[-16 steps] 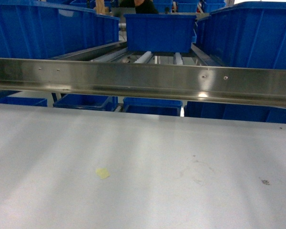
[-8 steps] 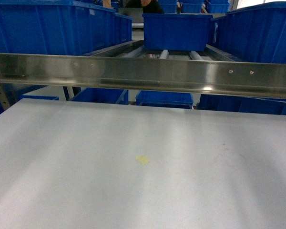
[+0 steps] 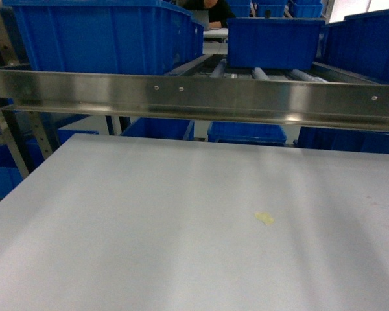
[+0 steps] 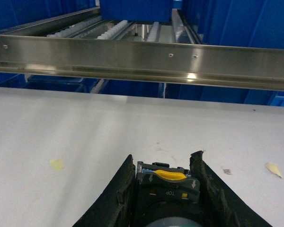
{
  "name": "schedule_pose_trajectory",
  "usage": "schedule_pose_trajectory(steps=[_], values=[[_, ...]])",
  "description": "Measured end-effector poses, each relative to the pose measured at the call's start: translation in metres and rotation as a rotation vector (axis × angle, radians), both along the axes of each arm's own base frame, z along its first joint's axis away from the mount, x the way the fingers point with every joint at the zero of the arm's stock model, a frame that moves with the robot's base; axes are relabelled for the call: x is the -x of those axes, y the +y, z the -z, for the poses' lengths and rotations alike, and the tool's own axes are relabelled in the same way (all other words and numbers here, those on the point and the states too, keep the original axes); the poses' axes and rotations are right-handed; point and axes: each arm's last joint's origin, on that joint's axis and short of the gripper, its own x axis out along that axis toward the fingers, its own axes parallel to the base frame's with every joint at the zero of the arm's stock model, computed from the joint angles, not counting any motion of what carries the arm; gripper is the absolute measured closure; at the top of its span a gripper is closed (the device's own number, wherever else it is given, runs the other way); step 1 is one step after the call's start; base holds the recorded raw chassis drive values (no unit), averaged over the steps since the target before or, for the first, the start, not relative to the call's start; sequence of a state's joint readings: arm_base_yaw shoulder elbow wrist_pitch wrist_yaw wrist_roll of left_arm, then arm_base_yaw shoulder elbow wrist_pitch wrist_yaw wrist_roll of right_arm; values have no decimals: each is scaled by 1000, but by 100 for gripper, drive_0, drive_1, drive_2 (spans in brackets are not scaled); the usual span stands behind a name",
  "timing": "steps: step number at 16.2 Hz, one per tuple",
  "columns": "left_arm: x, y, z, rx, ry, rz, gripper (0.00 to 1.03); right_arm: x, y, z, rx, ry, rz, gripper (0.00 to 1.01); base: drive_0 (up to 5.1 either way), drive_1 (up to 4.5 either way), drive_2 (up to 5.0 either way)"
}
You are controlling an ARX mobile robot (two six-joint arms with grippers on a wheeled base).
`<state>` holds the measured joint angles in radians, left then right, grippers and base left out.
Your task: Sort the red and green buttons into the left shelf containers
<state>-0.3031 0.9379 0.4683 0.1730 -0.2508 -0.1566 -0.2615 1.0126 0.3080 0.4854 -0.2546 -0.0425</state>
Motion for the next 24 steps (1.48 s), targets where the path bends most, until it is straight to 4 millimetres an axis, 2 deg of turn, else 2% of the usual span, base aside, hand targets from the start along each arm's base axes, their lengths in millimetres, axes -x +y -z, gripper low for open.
schedule_pose_trajectory(steps=[24], values=[[0,0,0,0,1,0,79,0,0,0,0,1,0,72,-483,347,134]])
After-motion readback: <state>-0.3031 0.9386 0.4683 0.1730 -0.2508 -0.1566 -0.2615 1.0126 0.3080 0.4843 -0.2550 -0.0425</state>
